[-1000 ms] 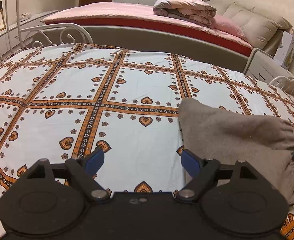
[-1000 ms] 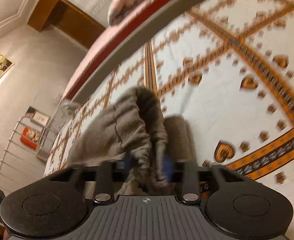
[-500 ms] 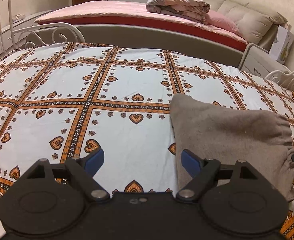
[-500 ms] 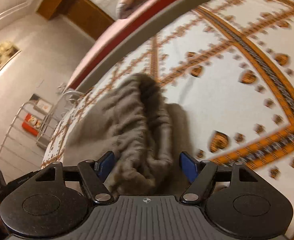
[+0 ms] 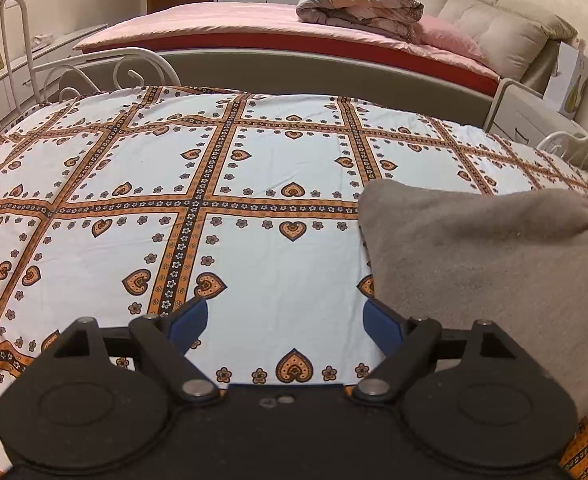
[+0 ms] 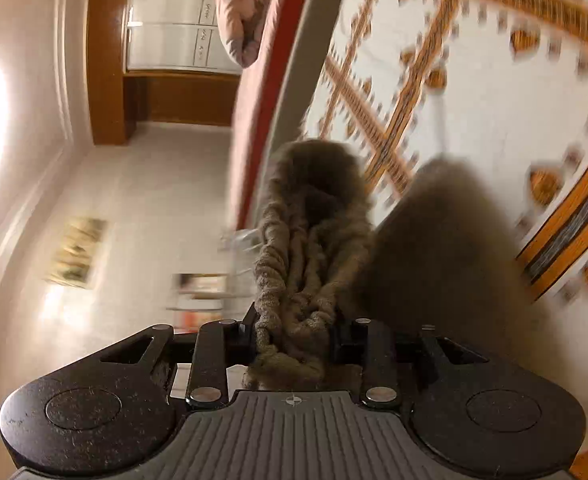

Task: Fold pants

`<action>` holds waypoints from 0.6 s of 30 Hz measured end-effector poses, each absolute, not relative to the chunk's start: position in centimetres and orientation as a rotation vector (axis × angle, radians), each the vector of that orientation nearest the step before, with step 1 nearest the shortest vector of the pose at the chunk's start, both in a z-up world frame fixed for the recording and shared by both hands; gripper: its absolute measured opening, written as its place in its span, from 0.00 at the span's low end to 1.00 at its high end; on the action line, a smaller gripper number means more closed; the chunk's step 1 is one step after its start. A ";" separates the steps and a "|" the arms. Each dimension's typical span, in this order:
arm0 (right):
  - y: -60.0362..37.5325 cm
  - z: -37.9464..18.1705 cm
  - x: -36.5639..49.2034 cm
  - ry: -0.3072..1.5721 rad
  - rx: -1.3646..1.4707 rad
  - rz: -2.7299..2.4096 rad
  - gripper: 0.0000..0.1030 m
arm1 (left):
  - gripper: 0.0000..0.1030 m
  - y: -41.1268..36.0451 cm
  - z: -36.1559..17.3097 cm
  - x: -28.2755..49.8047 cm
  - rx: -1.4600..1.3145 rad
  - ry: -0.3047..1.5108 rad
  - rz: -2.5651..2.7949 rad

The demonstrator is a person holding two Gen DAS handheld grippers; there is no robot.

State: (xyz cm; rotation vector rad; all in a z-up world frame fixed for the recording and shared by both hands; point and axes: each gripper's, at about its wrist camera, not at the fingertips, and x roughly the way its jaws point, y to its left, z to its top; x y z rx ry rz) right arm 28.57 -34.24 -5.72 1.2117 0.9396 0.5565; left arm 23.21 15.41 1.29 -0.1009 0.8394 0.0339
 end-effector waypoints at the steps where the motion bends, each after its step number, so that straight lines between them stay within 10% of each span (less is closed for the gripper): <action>1: -34.3 -6.9 28.9 0.998 1.194 0.475 0.32 | 0.76 15.4 1.2 23.3 -0.103 0.841 0.035; 16: -34.6 -8.5 29.3 1.045 0.934 0.432 0.37 | 0.76 14.0 1.1 23.8 -0.102 0.830 0.013; 18: -35.1 -5.9 27.9 0.930 0.856 0.370 0.53 | 0.76 14.3 1.2 23.6 -0.144 0.808 -0.018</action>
